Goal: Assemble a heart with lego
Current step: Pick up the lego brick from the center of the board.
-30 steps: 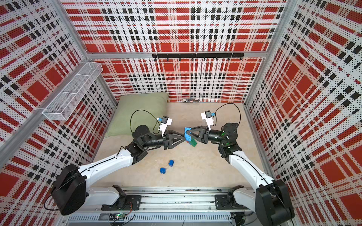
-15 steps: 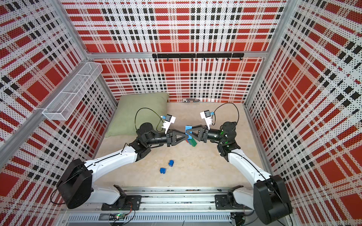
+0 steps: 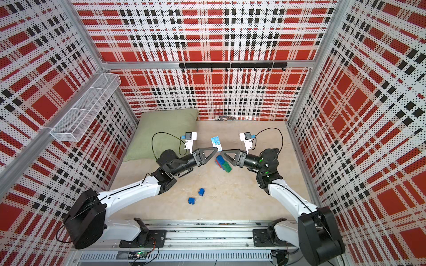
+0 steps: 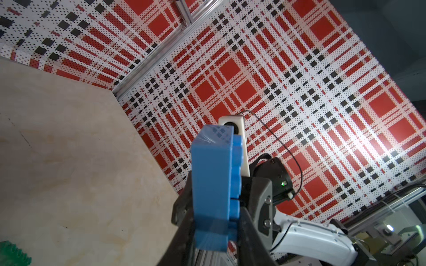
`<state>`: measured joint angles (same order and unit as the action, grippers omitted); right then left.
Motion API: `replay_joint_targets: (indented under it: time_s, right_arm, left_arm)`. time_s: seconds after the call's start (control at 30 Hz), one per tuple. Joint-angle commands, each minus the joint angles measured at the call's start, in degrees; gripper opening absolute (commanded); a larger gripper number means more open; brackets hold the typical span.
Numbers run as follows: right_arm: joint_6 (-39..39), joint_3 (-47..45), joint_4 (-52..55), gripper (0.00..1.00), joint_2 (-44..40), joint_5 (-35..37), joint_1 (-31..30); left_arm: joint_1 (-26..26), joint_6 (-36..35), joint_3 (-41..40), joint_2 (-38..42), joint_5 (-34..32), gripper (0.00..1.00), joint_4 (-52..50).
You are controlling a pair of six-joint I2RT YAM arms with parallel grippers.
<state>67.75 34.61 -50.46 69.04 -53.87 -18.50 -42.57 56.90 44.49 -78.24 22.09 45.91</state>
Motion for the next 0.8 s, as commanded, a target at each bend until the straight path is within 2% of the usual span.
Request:
replay_joint_targets:
  time_s: [0.0,0.13,0.3,0.4,0.53,0.6,0.67,0.77]
  right_arm:
    - [8.6,0.6,-12.7,0.56,0.9,4.0,-1.0]
    - [10.5,0.1,-14.5,0.50,0.2,7.6,-1.2]
    - [9.0,0.8,-11.3,0.43,0.4,8.7,-2.8]
    - [10.0,0.9,-13.0,0.41,1.6,9.1,-3.5]
    - [11.0,1.0,-14.4,0.31,2.9,9.8,-3.9]
    - [10.1,1.1,-13.1,0.24,3.1,9.8,-3.9]
    - [9.0,1.2,-12.2,0.21,3.0,9.6,-3.9]
    - [6.4,2.1,-7.8,0.18,1.8,9.4,-3.9]
  left_arm:
    - [-1.5,4.1,0.4,-0.5,-4.5,0.08,6.8]
    - [-2.3,4.0,-0.1,-0.8,-6.8,0.08,7.4]
    - [-3.3,3.6,1.0,-2.1,-6.8,0.08,7.5]
    - [-3.8,3.1,1.1,-2.8,-7.3,0.08,7.5]
    - [-3.9,3.0,0.9,-3.6,-8.0,0.09,7.5]
    - [-4.0,2.4,0.9,-3.6,-8.0,0.11,7.4]
    - [-3.9,2.4,0.8,-3.5,-7.7,0.15,7.3]
    - [-3.6,1.4,0.8,-3.0,-6.9,0.26,6.3]
